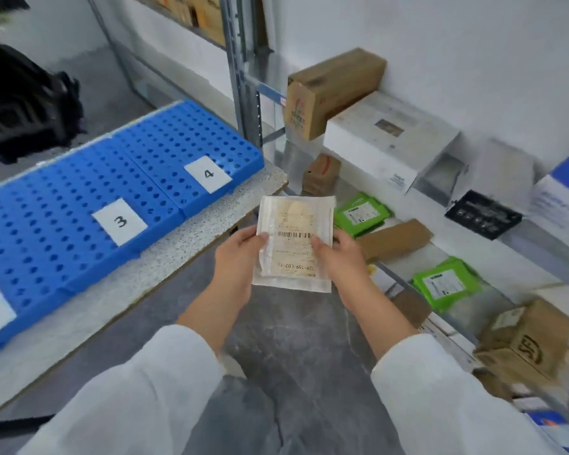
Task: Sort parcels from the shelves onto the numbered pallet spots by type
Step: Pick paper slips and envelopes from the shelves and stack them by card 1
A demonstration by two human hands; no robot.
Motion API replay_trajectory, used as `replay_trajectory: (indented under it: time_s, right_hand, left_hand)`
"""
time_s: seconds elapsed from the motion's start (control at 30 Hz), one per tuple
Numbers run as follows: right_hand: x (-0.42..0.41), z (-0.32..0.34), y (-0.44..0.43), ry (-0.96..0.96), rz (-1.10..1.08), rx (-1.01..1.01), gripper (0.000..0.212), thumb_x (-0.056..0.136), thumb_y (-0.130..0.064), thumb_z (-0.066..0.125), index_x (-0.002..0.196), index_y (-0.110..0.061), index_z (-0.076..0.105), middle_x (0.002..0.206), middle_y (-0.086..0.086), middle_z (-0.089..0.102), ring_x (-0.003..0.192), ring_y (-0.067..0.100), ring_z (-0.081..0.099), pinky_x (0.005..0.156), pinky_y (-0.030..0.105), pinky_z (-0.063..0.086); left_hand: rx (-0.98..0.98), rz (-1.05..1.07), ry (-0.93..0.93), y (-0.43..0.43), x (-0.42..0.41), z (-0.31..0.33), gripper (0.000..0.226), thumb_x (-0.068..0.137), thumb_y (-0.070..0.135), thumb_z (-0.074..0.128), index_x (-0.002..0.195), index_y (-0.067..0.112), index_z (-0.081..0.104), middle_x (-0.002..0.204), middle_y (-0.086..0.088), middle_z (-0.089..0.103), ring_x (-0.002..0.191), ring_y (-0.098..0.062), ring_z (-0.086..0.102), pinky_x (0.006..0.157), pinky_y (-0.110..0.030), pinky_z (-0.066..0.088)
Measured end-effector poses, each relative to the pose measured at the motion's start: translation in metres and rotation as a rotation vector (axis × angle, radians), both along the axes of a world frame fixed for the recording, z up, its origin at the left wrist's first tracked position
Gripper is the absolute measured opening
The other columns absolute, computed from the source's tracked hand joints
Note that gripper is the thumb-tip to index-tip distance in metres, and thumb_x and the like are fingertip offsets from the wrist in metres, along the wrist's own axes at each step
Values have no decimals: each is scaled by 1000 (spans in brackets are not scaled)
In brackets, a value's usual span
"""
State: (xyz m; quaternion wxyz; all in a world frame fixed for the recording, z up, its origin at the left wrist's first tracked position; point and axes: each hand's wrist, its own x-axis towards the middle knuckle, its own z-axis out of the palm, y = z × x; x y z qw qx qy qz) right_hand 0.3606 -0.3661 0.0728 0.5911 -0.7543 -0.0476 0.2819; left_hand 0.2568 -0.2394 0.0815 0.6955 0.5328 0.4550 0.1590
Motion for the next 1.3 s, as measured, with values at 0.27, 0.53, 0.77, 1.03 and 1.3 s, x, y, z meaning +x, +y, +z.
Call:
replay_trajectory:
  time_s: [0.27, 0.53, 0.77, 1.03, 1.3]
  right_hand:
    - [-82, 107, 47, -119, 296, 85, 19, 94, -22, 61, 112, -18, 59, 107, 0, 69, 95, 16, 68, 84, 41, 57]
    - [-170, 152, 121, -183, 517, 178, 20, 93, -22, 61, 113, -22, 57, 106, -7, 67, 97, 8, 65, 83, 30, 55]
    - [-297, 158, 196, -165, 711, 164, 15, 94, -21, 60, 110, -19, 59, 103, -6, 69, 93, 6, 66, 83, 29, 55]
    - [-472, 143, 275, -232, 933, 86, 12, 92, -23, 64, 102, -16, 64, 98, -6, 71, 89, 8, 68, 73, 23, 55]
    - [-597, 128, 341, -235, 1062, 60, 24, 93, -25, 63, 114, -16, 59, 108, -5, 67, 96, 9, 64, 75, 20, 52]
  left_hand:
    - [90, 217, -83, 21, -115, 104, 20, 88, 16, 66, 108, 14, 70, 102, -3, 74, 97, -23, 70, 92, -47, 54]
    - [131, 375, -177, 66, -223, 139, 19, 90, 23, 67, 106, 14, 72, 102, -2, 75, 97, -25, 71, 90, -47, 55]
    - [168, 583, -175, 108, -358, 149, 16, 92, 22, 64, 103, 14, 73, 93, 2, 76, 70, -9, 69, 66, -25, 55]
    - [235, 762, -138, 147, -535, 128, 10, 93, 18, 62, 92, 24, 70, 83, 9, 75, 75, -3, 71, 55, -15, 52]
    - [229, 850, -125, 199, -660, 109, 11, 93, 14, 62, 95, 17, 73, 93, -5, 75, 91, -24, 71, 77, -38, 60]
